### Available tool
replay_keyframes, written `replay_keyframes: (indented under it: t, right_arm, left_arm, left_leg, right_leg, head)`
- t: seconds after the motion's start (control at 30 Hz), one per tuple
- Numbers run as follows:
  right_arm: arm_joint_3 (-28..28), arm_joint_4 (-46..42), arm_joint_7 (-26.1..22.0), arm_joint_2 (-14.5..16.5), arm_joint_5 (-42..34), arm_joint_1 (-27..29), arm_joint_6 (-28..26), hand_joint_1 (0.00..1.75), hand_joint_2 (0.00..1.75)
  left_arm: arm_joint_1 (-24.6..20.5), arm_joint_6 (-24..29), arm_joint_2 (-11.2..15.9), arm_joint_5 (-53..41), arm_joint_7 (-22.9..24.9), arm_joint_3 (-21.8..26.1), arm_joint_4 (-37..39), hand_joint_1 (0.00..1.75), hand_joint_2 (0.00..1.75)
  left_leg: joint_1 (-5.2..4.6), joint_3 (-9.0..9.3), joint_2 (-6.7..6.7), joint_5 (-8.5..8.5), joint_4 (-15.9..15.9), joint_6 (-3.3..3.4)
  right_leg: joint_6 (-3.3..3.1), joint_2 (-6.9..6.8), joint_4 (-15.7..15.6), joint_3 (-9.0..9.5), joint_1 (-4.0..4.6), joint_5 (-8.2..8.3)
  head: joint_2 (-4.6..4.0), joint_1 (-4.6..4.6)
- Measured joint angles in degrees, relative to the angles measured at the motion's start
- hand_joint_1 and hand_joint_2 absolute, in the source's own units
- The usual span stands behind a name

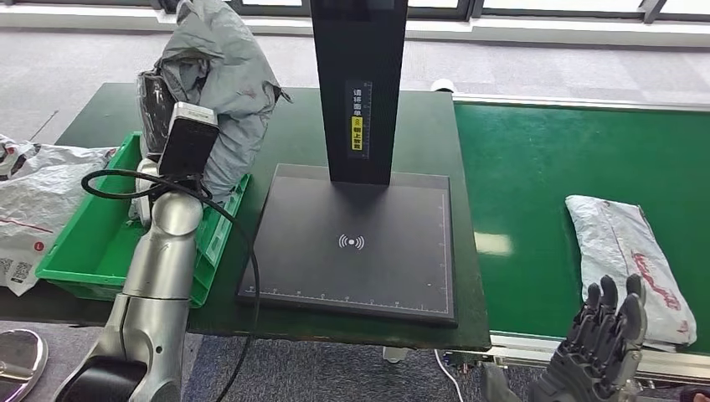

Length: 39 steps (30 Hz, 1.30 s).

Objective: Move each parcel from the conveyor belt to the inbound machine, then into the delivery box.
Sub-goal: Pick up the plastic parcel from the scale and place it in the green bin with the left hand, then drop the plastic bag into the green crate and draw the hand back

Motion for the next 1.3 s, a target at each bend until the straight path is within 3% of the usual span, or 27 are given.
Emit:
replay_keyframes:
  t: [0.3, 0.6, 0.77, 1.0, 1.3]
  right_arm:
    - [-1.18, -0.97, -0.02, 0.75, -0.62, 0.57, 0.15, 0.00, 1.75]
    - [-1.26, 0.18, 0.02, 0.71, -3.67, -2.01, 1.48, 0.00, 1.75]
    - [-1.69, 1.29, 0.02, 0.71, -3.04, -2.77, 2.85, 0.00, 1.75]
    - [-2.25, 2.39, -0.01, 0.74, -1.12, -3.53, 4.71, 0.00, 1.75]
    - [-2.28, 3.45, 0.00, 0.89, -0.46, -4.30, 5.74, 0.00, 1.75]
  left_arm:
    - [-1.69, -0.59, -0.22, 2.19, -0.91, 3.70, 0.32, 1.75, 1.75]
    - [-7.35, 0.05, 3.39, 8.14, -0.60, 10.74, 3.74, 1.75, 1.75]
    - [-12.99, 3.54, 6.51, 5.32, 0.51, 15.89, 16.00, 1.75, 1.75]
    - [-15.62, 7.05, 10.12, 2.67, 0.32, 22.79, 32.24, 1.75, 1.75]
    - [-16.66, 7.13, 12.92, 1.76, 0.05, 26.48, 41.68, 1.75, 1.75]
  left_leg:
    - [0.00, -0.06, -0.01, -0.01, 0.00, 0.01]
    - [0.07, -0.05, -0.01, 0.05, 0.00, -0.06]
    - [0.09, -0.01, 0.03, 0.11, -0.02, -0.13]
    - [0.09, -0.04, 0.08, 0.11, -0.02, -0.14]
    - [0.09, -0.08, 0.06, 0.10, -0.02, -0.14]
  right_leg:
    - [0.00, 0.00, 0.00, -0.01, -0.02, -0.01]
    - [-0.02, 0.01, 0.01, -0.03, 0.07, 0.01]
    - [-0.08, 0.07, 0.04, -0.01, 0.09, 0.04]
    - [-0.10, 0.17, 0.05, -0.05, 0.09, 0.06]
    - [-0.10, 0.16, 0.04, -0.08, 0.08, 0.05]
  head:
    - [0.00, 0.01]
    - [0.00, -0.01]
    - [0.00, 0.01]
    - [0.00, -0.01]
    - [0.00, 0.01]
